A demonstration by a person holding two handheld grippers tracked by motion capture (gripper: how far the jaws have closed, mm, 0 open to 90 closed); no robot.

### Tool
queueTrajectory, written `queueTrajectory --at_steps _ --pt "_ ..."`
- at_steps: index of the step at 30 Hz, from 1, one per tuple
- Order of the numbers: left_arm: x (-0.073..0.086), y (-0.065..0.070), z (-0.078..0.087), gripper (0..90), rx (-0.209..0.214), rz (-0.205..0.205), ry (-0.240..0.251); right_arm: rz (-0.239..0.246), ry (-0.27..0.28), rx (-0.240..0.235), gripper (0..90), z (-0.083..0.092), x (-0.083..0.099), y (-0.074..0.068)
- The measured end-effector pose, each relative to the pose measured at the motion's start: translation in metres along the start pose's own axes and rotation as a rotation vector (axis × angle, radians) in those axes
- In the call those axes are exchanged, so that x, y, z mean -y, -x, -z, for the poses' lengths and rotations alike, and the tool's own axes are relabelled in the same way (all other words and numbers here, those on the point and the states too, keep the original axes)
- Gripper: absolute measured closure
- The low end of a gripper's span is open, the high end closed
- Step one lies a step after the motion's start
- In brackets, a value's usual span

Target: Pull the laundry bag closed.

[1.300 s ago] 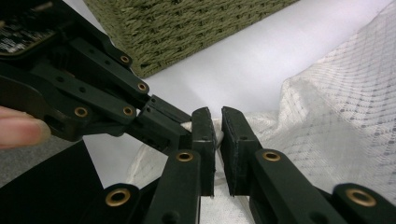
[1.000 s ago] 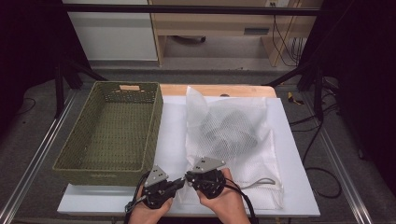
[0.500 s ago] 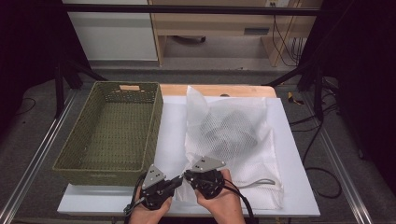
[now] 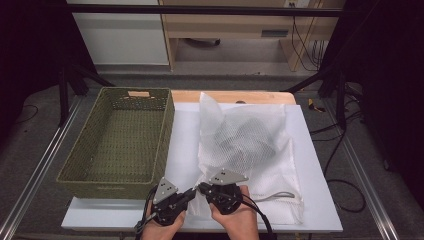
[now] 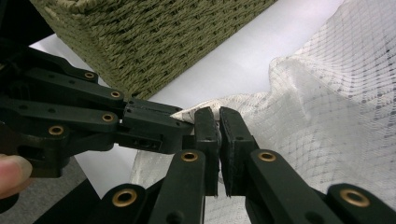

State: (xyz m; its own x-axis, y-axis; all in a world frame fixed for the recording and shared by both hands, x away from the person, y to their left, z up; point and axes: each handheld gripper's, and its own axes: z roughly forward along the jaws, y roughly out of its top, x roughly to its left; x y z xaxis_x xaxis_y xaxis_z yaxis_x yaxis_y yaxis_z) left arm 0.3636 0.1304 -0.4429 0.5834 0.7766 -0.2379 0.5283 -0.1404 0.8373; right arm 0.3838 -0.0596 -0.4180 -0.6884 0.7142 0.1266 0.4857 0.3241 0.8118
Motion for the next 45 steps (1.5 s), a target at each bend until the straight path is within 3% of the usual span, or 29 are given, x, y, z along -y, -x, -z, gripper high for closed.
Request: queueTrajectory --at_steps 9,14,28,45 --pt "0.002 0.004 -0.001 89.4 -0.015 -0.004 0.006 -0.009 0.006 0.013 87.2 -0.001 0.005 0.002" --pt "0.002 0.006 -0.002 89.5 -0.023 -0.011 0.008 -0.041 0.008 -0.002 87.2 -0.001 0.007 0.006" --pt "0.002 0.011 -0.001 89.5 -0.04 0.007 0.033 -0.027 0.013 0.005 87.1 0.0 0.011 0.006" --pt "0.001 0.015 0.0 89.5 -0.061 -0.028 0.038 -0.036 0.01 -0.002 87.1 0.001 0.014 0.008"
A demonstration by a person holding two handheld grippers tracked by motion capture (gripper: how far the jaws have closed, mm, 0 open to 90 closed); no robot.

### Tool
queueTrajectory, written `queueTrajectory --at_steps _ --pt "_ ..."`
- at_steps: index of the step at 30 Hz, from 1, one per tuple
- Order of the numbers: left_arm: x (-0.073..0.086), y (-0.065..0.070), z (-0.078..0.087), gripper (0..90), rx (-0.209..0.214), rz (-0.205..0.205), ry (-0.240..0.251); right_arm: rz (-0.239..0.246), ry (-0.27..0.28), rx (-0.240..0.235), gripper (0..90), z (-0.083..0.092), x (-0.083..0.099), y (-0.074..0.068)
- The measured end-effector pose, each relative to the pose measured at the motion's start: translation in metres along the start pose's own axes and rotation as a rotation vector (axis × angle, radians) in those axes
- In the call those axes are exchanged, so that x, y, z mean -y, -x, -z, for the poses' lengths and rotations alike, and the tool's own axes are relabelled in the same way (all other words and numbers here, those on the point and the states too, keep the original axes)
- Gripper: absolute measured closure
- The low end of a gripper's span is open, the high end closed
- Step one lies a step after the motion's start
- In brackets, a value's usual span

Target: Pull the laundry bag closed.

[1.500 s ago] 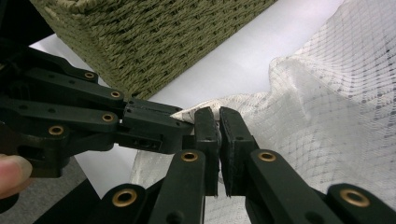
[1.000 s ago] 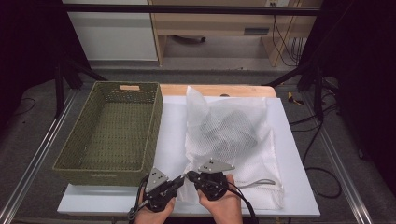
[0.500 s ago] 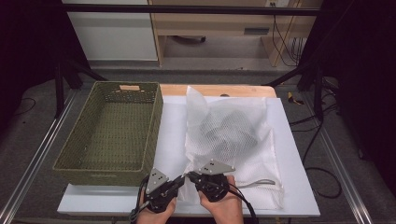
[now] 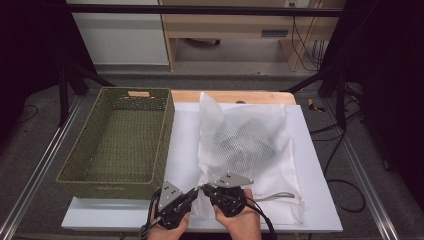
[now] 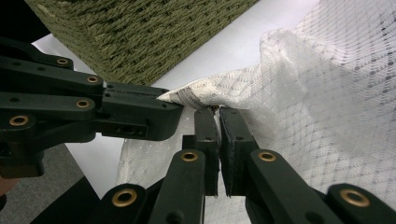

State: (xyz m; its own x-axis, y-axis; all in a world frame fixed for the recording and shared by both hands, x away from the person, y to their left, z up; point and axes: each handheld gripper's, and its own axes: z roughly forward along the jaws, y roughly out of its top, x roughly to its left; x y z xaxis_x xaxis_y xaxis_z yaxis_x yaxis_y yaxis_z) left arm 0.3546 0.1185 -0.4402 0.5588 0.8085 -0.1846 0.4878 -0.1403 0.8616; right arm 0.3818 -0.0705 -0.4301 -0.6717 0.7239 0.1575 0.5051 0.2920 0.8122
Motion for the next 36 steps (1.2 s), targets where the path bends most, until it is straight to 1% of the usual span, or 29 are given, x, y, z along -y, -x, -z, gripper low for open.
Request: queueTrajectory --at_steps 4,7,8,9,12,13,14,15,17,18,20,21,22,24,25,27,28,29,30,31,32,36 --pt "-0.002 -0.005 0.001 89.5 0.0 -0.003 -0.01 -0.018 0.014 -0.012 87.1 0.004 -0.002 -0.001" --pt "-0.002 -0.009 0.001 89.5 -0.001 0.004 -0.02 -0.045 0.018 -0.03 87.1 0.005 -0.003 -0.002" --pt "-0.002 -0.01 0.001 89.6 -0.002 0.007 -0.021 -0.043 0.02 -0.031 87.1 0.005 -0.004 -0.002" --pt "-0.001 -0.01 0.0 89.5 0.0 0.008 -0.025 -0.052 0.018 -0.035 87.1 0.005 -0.003 -0.003" --pt "-0.001 -0.011 0.0 89.5 0.019 0.017 -0.031 -0.059 0.021 -0.032 87.1 0.004 -0.002 -0.002" --pt "-0.001 -0.01 0.0 89.5 0.027 0.021 -0.033 -0.074 0.021 -0.036 87.1 0.004 -0.001 -0.001" --pt "-0.001 -0.009 0.0 89.5 0.03 0.023 -0.029 -0.076 0.021 -0.034 87.1 0.003 -0.001 0.0" --pt "-0.002 -0.008 0.0 89.5 0.031 0.018 -0.031 -0.09 0.02 -0.038 87.1 0.003 0.0 0.002" --pt "-0.003 -0.007 0.001 89.6 0.029 0.017 -0.019 -0.095 0.02 -0.036 87.1 0.002 0.001 0.003" --pt "-0.004 -0.006 0.001 89.6 0.029 0.012 -0.019 -0.109 0.021 -0.045 87.1 0.003 0.001 0.004" --pt "-0.004 -0.005 0.002 89.6 0.026 0.014 -0.009 -0.096 0.02 -0.031 87.1 0.003 0.0 0.003" --pt "-0.004 -0.004 0.002 89.6 0.021 0.007 -0.012 -0.089 0.022 -0.024 87.1 0.003 0.0 0.003" --pt "-0.004 -0.004 0.002 89.6 0.018 0.0 -0.013 -0.093 0.019 -0.027 87.1 0.003 0.0 0.003" --pt "-0.003 -0.003 0.002 89.6 0.023 0.012 -0.009 -0.081 0.018 -0.017 87.1 0.002 0.001 0.003" --pt "-0.004 -0.003 0.003 89.6 0.02 0.011 -0.004 -0.089 0.008 -0.011 87.1 0.002 0.002 0.004" --pt "-0.006 -0.004 0.007 89.6 0.013 0.013 0.015 -0.08 0.009 0.016 87.1 0.001 0.005 0.008" --pt "-0.007 -0.005 0.009 89.6 0.008 0.005 0.018 -0.091 0.001 0.02 87.1 0.001 0.007 0.011" --pt "-0.008 -0.006 0.009 89.6 0.011 0.006 0.016 -0.101 0.003 0.02 87.1 0.002 0.01 0.016" --pt "-0.008 -0.007 0.008 89.5 0.013 0.006 0.009 -0.095 0.002 0.026 87.1 0.004 0.012 0.019" --pt "-0.007 -0.008 0.007 89.5 0.016 0.004 -0.001 -0.101 0.002 0.03 87.1 0.006 0.014 0.022" --pt "-0.006 -0.008 0.006 89.5 0.02 0.008 -0.003 -0.098 0.004 0.026 87.1 0.008 0.015 0.024" --pt "-0.005 -0.009 0.005 89.5 0.022 -0.006 -0.018 -0.102 -0.003 0.016 87.0 0.009 0.018 0.027"
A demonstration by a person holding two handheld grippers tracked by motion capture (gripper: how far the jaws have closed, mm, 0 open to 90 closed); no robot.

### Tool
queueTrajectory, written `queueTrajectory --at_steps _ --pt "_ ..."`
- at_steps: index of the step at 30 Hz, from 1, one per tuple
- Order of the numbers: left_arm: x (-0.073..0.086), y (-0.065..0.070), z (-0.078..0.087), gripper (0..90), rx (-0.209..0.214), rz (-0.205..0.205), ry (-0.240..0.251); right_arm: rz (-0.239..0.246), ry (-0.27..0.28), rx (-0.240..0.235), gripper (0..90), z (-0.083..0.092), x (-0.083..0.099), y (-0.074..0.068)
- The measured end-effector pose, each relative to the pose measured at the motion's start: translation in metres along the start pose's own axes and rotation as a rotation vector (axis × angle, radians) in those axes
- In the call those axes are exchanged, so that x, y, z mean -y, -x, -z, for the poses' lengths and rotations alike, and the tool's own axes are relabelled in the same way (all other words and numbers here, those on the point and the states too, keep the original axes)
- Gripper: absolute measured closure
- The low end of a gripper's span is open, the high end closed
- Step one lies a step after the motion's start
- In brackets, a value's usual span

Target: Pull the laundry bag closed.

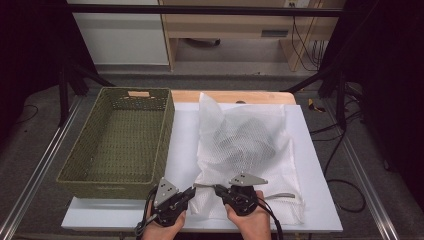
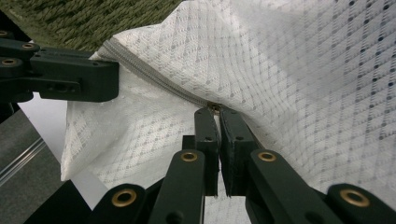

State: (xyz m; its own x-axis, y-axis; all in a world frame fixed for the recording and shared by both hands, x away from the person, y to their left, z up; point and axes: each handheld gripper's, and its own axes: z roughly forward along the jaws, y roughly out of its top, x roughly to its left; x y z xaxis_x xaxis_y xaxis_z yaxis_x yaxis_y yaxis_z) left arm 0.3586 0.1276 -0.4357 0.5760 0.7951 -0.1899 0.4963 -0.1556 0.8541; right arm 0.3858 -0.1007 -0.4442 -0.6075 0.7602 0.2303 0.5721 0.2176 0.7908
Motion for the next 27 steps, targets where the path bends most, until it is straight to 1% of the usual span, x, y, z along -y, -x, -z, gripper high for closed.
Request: queueTrajectory --at_steps 2,6,8,9,11,17,19,21,22,23,27 --pt "0.001 -0.002 0.001 89.4 0.003 -0.002 0.001 0.015 0.003 -0.005 87.0 -0.001 0.0 0.0" --pt "0.006 -0.007 0.0 89.3 0.024 0.016 -0.014 0.014 0.004 -0.016 87.0 0.0 0.002 0.0" --pt "0.007 -0.009 -0.001 89.3 0.035 0.03 -0.01 0.02 0.003 -0.022 87.0 -0.001 0.004 0.001" --pt "0.007 -0.009 -0.001 89.2 0.034 0.027 -0.011 0.016 0.002 -0.023 87.0 -0.001 0.004 0.001" --pt "0.008 -0.009 -0.002 89.2 0.034 0.028 -0.01 0.024 0.004 -0.026 87.0 -0.002 0.004 0.002" --pt "0.009 -0.008 -0.002 89.2 0.026 0.024 -0.003 0.027 -0.004 -0.039 87.0 0.002 0.002 0.005" --pt "0.009 -0.008 -0.002 89.2 0.025 0.023 -0.002 0.026 -0.011 -0.042 87.0 0.002 0.002 0.006" --pt "0.009 -0.007 -0.002 89.2 0.026 0.025 -0.004 0.014 -0.023 -0.039 87.0 0.003 0.002 0.006" --pt "0.01 -0.007 -0.002 89.2 0.023 0.024 -0.006 0.015 -0.029 -0.04 87.0 0.003 0.003 0.007" --pt "0.011 -0.007 -0.002 89.2 0.02 0.026 -0.005 0.021 -0.04 -0.031 87.0 0.003 0.003 0.007" --pt "0.012 -0.008 -0.001 89.2 0.027 0.036 -0.008 0.011 -0.052 -0.029 87.0 0.006 0.007 0.012"
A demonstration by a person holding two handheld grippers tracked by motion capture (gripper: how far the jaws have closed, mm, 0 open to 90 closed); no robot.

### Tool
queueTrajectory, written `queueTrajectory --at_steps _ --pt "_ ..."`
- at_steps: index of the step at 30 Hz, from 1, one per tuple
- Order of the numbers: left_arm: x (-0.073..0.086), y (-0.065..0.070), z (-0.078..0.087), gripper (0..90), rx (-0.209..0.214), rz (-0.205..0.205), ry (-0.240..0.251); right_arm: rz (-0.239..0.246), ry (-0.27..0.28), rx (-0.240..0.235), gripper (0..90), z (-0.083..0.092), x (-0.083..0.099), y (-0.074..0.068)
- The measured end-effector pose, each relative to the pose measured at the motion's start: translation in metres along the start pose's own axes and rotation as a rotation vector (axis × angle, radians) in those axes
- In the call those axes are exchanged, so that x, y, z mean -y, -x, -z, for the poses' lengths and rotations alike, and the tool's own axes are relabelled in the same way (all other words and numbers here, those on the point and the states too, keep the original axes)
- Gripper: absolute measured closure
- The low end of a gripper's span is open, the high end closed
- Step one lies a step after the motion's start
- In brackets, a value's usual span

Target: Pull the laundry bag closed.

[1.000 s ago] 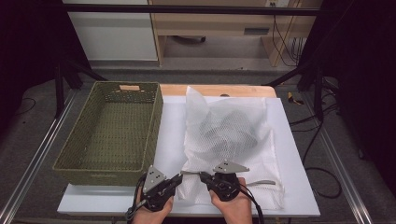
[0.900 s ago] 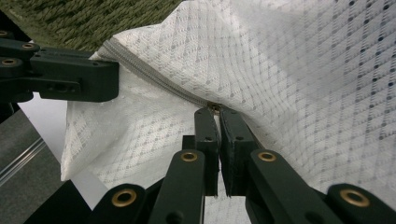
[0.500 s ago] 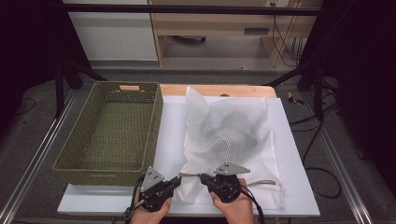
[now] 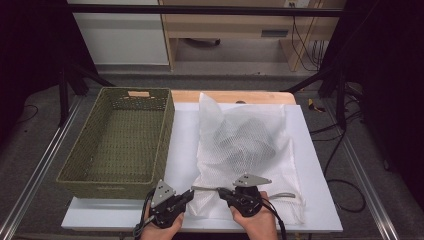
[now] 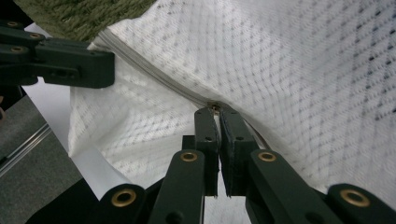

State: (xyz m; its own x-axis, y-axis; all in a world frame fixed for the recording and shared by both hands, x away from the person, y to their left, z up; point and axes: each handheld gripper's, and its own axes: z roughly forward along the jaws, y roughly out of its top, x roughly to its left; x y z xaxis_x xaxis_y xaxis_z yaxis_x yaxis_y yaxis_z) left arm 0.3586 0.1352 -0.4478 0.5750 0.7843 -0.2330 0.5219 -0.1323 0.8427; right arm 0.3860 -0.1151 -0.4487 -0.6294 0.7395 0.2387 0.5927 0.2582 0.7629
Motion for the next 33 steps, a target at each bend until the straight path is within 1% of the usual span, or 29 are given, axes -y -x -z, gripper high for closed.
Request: queueTrajectory --at_steps 3,8,9,13,15,17,18,23,27,28,32,33 --pt "0.0 -0.001 -0.001 89.2 0.005 0.006 -0.003 -0.009 -0.003 -0.005 87.0 0.004 0.002 0.003" --pt "0.0 -0.004 0.0 89.3 0.001 0.016 0.001 -0.015 -0.01 0.002 87.0 0.008 0.004 0.009" --pt "0.0 -0.004 0.0 89.2 0.003 0.021 0.002 -0.027 -0.012 0.002 87.0 0.009 0.004 0.011" --pt "0.002 -0.005 0.0 89.2 0.005 0.026 -0.001 -0.029 -0.013 -0.002 87.0 0.012 0.005 0.014" --pt "0.002 -0.004 -0.001 89.2 0.005 0.024 -0.002 -0.032 -0.015 -0.003 87.0 0.013 0.006 0.014" --pt "0.002 -0.004 -0.001 89.3 0.004 0.022 -0.004 -0.025 -0.015 -0.002 87.0 0.015 0.006 0.014" --pt "0.002 -0.004 0.0 89.3 0.001 0.019 -0.002 -0.027 -0.018 0.004 87.0 0.015 0.006 0.014" --pt "0.003 -0.006 0.0 89.2 0.004 0.032 -0.001 -0.035 -0.02 0.013 87.0 0.02 0.009 0.02" --pt "0.004 -0.005 -0.001 89.2 0.004 0.031 -0.004 -0.029 -0.022 0.013 87.0 0.023 0.011 0.024" --pt "0.004 -0.005 -0.001 89.3 0.006 0.031 -0.006 -0.037 -0.027 0.018 87.0 0.024 0.012 0.024" --pt "0.004 -0.004 -0.001 89.2 0.008 0.027 -0.011 -0.027 -0.027 0.012 86.9 0.026 0.013 0.025" --pt "0.004 -0.004 -0.002 89.2 0.009 0.025 -0.013 -0.032 -0.028 0.01 87.0 0.027 0.013 0.025"
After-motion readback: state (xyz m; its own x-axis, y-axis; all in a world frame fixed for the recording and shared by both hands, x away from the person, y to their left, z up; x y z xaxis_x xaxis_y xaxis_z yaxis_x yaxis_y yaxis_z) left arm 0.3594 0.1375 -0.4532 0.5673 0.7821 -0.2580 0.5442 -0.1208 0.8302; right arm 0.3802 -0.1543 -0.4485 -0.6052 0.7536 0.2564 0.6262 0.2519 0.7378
